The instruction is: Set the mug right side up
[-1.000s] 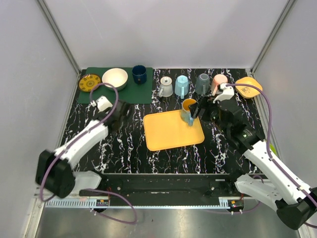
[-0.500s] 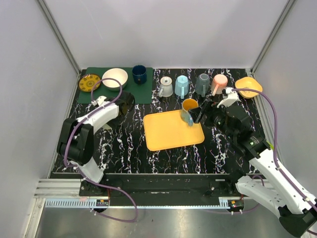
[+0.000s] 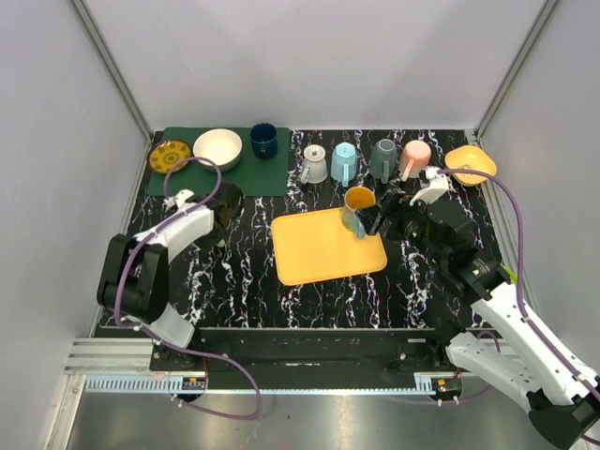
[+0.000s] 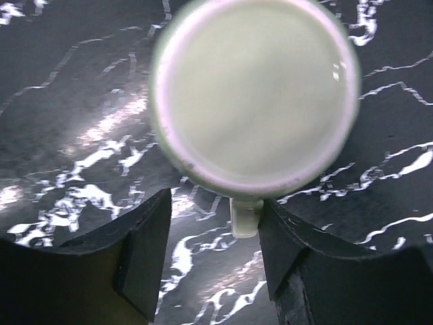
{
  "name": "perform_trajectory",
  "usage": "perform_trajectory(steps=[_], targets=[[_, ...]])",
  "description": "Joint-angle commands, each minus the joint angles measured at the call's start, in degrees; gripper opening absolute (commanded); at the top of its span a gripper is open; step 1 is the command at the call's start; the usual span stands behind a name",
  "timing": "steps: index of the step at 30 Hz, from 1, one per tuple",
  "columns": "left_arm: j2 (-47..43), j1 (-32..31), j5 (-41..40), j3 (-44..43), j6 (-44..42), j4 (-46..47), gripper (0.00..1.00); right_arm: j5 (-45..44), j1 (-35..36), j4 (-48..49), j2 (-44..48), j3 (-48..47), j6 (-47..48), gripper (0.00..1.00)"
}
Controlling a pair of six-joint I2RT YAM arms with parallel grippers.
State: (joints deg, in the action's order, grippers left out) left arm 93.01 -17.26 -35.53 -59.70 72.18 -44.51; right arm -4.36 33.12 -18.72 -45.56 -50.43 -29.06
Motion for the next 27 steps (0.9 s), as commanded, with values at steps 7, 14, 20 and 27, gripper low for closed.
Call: perform_trajectory(steps=[7,14,20,27], targets=[[-13.82,2.49,3.97,5.92,-14.25,8.03,0.61,2.16,0.54,3.43,-0.23,0.43,-1.09,0.89],[-11.54,3.46,9.77,6.26,-20.24,12.86,0.62,1.20,0.54,2.55,0.91,0.60,-0.74,0.89],[-11.28,4.69,11.27,8.64,-19.97,16.91,0.59,1.20,0.54,2.20,1.44,0.78,-0.56,0.89],[-10.22,6.36,12.50,7.84,-20.41,17.09,0.47,1.11,0.54,2.64,1.26,1.22,-0.47,0.89]])
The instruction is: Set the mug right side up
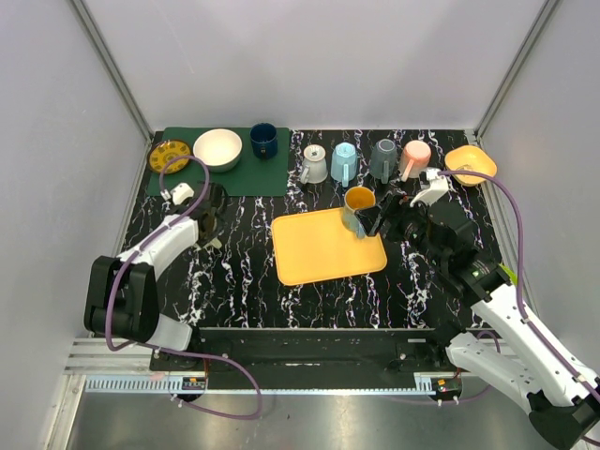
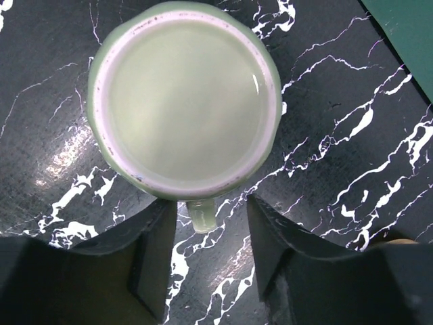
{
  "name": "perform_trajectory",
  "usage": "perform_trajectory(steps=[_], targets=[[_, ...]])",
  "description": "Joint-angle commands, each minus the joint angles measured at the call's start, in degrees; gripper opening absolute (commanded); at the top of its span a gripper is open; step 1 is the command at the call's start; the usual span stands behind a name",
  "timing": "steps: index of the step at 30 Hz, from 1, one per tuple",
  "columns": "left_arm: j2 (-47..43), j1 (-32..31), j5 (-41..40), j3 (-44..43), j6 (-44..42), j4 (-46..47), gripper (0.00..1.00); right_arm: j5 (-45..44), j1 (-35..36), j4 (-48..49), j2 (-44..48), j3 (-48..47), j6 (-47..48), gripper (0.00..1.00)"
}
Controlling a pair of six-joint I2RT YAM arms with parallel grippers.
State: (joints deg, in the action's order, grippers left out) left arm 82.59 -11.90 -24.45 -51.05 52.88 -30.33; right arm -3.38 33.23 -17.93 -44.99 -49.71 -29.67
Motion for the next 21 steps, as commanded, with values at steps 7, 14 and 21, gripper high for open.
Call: perform_trajectory(steps=[7,14,21], targets=[[-0.76,3.11,1.86,0.60,-1.12,2.82,0.43,0.56,0.34,2.38,0.08,0.76,0.14,0.89],[-0.23,5.04,2.82,0.69,-0.24,2.38,0.49,1.00,0.43,2.73,-0.53,0.67,-0.21,0.89],[0.21,5.84,4.32,0.86,-0.32,3.43,0.36,1.00,0.34,2.73,-0.45,0.67,-0.12,0.89]])
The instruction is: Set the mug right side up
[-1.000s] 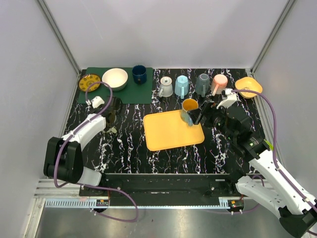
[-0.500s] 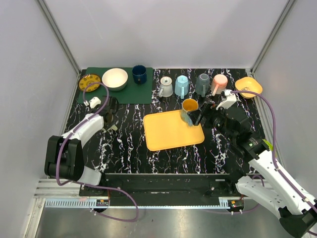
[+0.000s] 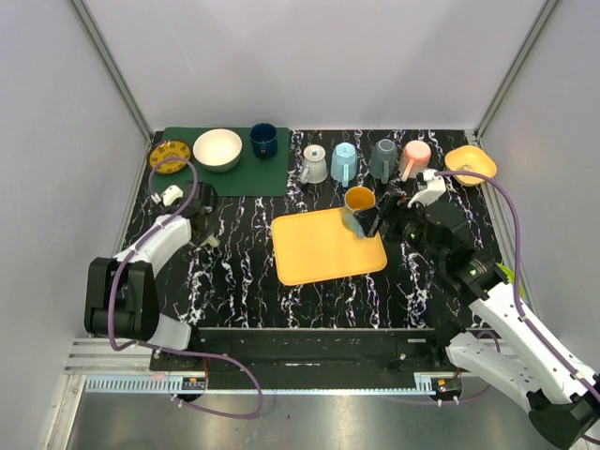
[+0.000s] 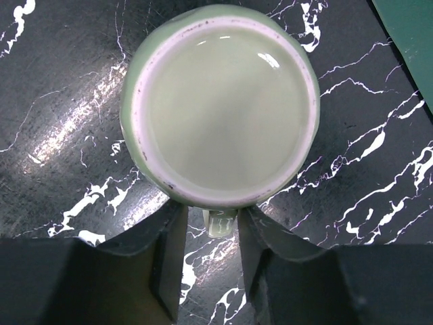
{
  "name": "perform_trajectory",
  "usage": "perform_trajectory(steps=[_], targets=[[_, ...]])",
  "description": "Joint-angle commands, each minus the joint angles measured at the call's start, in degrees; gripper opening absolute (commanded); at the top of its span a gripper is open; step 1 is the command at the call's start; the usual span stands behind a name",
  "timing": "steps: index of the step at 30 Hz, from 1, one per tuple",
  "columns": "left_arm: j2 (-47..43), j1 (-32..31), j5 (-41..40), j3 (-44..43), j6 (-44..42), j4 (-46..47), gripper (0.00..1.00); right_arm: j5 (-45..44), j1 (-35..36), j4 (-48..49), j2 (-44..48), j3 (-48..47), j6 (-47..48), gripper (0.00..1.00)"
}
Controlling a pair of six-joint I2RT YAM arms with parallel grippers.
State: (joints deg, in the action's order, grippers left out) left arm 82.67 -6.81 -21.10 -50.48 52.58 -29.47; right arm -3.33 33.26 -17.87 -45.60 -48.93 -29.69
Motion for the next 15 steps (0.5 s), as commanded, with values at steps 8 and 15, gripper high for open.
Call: perform_trajectory(steps=[8,15], targets=[[-1.20,1.36,1.94,1.26,-1.16,3.37,0.08,1.22,0.41,3.01,-0.19,-0.03,-0.19,0.89],[-4.53,1.80,5.10,2.75,-4.32,5.65,0.00,2.01,0.41,2.93,0.25,-0.03,-0.19,0.89]])
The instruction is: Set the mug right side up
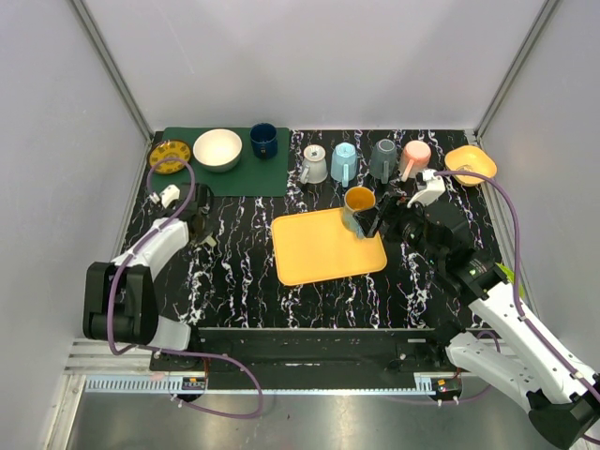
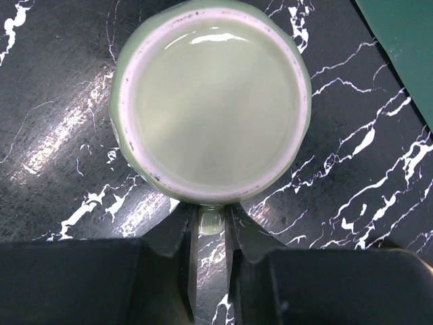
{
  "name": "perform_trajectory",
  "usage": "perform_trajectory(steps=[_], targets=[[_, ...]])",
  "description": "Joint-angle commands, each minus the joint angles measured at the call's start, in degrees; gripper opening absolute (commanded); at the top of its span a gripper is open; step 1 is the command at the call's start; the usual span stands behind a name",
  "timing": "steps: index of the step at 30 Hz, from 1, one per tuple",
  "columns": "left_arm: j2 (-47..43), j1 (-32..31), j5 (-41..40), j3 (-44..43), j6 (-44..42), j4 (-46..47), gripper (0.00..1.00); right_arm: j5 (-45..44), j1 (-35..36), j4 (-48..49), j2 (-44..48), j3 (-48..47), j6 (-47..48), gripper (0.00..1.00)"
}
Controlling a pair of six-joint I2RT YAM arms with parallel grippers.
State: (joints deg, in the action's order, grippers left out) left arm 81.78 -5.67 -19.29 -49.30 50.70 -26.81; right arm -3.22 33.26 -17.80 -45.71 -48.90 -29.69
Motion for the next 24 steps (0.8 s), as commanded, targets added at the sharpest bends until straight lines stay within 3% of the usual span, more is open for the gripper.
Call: perform_trajectory(steps=[1,8,13,20,24], targets=[[-5.56,0.66,5.82,2.01,-3.23,3.86,0.00,1.99,0.41,2.77,0.36,-0.05,-0.19,0.89],[-13.57,0.57,18.93,3.42,-6.05,8.00,0.00,3.05,0.41,2.60,0.01,-0.58,-0.45,0.89],[-21.55,0.40,28.68,9.03,-4.47,12.55,0.00,7.78,0.41,3.56,-0.87,0.47,-1.68,0.89],[-32.99,-0.13,42.39,19.32,10.61,39.31,0.00,24.37,0.41,15.76,-2.89,3.11,-8.53,0.89],[-35.54,-2.41,45.56,19.86,16.62,47.80,0.00,32.12,0.41,24.99,-5.34,3.55,-16.70,0.89]])
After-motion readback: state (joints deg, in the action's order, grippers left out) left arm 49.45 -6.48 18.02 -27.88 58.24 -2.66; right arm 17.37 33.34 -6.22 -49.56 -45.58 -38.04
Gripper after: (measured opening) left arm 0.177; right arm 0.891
